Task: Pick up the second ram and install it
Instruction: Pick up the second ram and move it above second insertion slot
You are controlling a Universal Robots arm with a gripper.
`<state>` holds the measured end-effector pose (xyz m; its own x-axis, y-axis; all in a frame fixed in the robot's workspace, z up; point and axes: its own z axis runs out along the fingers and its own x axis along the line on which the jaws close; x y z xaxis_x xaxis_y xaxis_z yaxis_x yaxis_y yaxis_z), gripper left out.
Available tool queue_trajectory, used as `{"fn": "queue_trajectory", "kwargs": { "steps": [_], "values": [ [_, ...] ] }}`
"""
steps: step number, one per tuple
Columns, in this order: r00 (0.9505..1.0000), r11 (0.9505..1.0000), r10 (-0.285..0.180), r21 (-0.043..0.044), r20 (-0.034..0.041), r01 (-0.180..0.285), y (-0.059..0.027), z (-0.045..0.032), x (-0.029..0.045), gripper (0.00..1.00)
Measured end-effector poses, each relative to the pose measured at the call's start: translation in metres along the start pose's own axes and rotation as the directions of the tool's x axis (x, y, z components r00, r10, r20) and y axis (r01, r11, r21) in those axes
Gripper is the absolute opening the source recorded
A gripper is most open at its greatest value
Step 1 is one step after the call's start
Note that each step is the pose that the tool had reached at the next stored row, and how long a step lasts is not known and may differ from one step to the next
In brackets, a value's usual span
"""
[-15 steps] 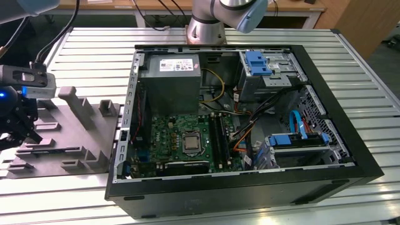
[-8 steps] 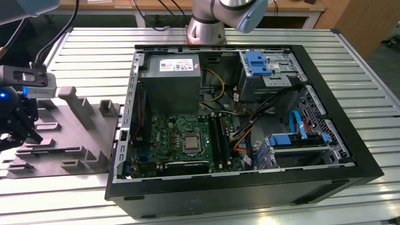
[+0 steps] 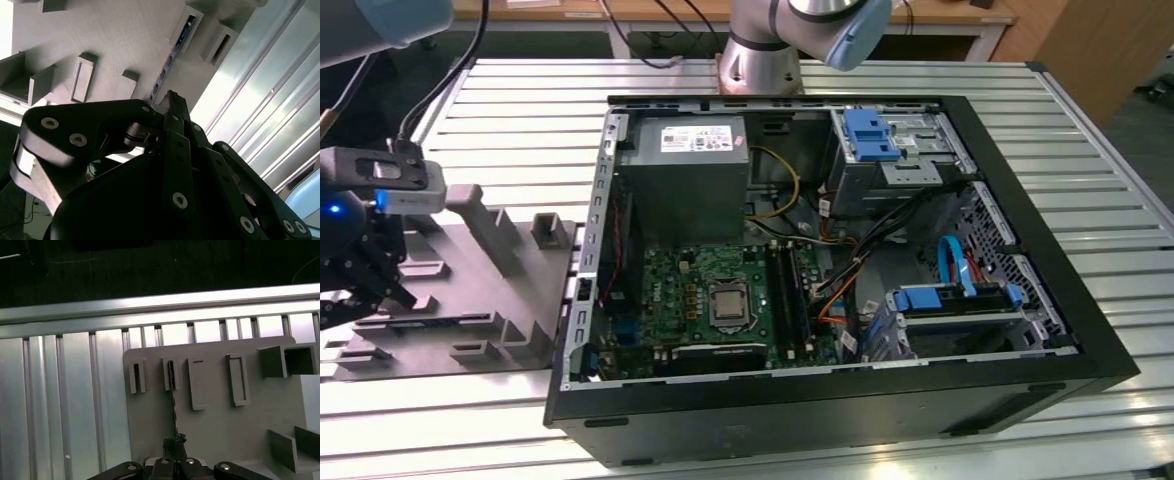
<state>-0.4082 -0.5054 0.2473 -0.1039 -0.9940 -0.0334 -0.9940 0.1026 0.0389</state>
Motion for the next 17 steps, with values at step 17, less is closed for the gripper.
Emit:
{"fn": "queue_trajectory", "kwargs": {
  "steps": [17],
  "values": [
    [0.9957,0.9953,-0.093,0.027,-0.0018,0.093,0.0017,0.0147,0.0005,0.1]
  ]
}}
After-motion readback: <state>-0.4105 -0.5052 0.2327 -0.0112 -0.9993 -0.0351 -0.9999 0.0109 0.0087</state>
